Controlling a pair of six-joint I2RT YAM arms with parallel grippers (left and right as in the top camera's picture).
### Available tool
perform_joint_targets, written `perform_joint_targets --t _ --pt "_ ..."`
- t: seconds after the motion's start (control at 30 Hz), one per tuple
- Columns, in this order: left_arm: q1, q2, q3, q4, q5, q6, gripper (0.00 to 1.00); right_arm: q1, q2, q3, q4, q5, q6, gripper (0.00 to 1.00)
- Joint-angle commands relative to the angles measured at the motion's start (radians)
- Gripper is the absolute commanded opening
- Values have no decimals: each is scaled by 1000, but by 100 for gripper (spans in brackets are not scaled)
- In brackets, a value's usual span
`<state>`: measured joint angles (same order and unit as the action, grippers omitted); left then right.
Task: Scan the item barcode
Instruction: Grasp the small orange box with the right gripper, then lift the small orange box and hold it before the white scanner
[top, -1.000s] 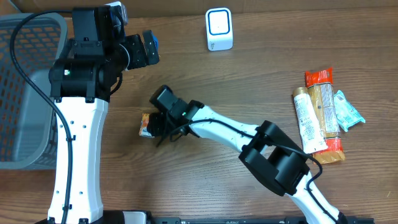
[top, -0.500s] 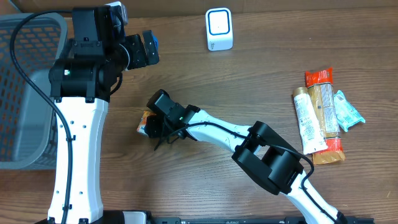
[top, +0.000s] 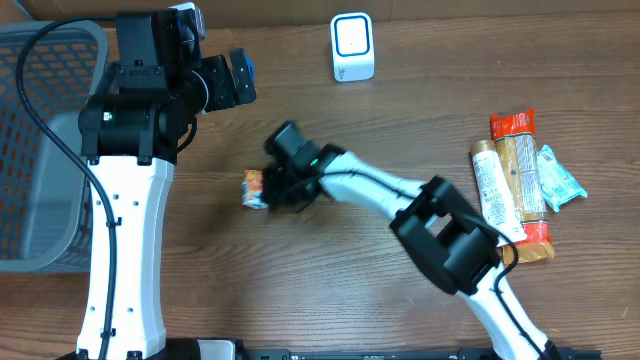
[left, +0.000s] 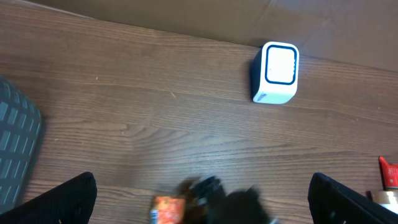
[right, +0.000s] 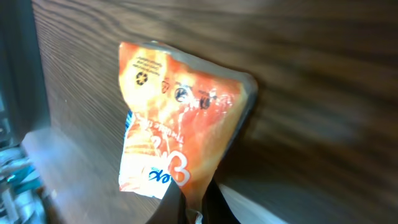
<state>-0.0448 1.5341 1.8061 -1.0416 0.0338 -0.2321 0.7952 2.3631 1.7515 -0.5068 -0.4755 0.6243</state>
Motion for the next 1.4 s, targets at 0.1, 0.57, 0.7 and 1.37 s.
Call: perform_joint_targets --t 0.1,0.57,0.7,1.37 --pt "5 2 3 1 8 16 100 -167 -40 -8 -158 -435 -325 4" --pt "5 2 3 1 8 16 100 -423 -267 -8 -508 -975 -774 4" --pt "5 2 3 1 8 16 100 -507 -353 0 -505 -1019 -713 4" --pt "5 2 3 1 8 16 100 -656 -488 97 -24 -769 -122 4"
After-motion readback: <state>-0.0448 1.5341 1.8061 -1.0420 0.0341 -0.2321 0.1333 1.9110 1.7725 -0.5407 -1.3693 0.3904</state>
